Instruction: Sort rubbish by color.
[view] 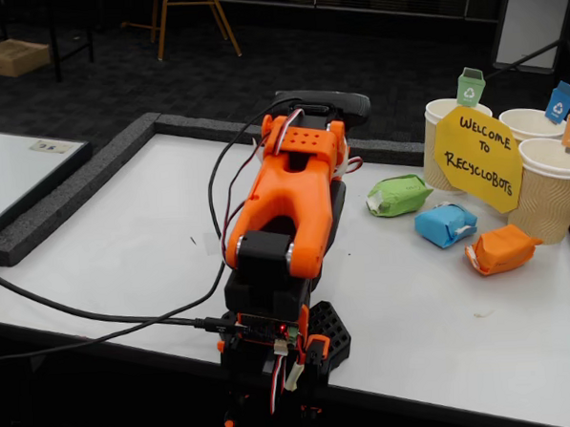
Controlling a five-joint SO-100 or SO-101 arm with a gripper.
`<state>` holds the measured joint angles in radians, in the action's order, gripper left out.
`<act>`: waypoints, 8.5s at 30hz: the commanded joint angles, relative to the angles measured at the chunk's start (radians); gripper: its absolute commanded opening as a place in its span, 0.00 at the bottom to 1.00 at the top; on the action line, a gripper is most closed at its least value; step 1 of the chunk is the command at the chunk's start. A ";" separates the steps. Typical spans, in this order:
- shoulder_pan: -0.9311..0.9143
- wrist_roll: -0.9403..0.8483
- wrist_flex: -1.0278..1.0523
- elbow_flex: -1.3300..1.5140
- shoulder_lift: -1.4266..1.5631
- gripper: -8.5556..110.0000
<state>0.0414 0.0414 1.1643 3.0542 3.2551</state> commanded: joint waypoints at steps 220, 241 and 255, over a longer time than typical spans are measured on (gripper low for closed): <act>-0.772 -1.218 -0.595 -1.647 -1.611 0.07; -0.856 -1.264 -0.360 -1.695 -1.608 0.20; -0.873 -1.262 -0.285 -1.730 -1.568 0.23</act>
<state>-0.8007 -1.2057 0.8422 1.4864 1.6045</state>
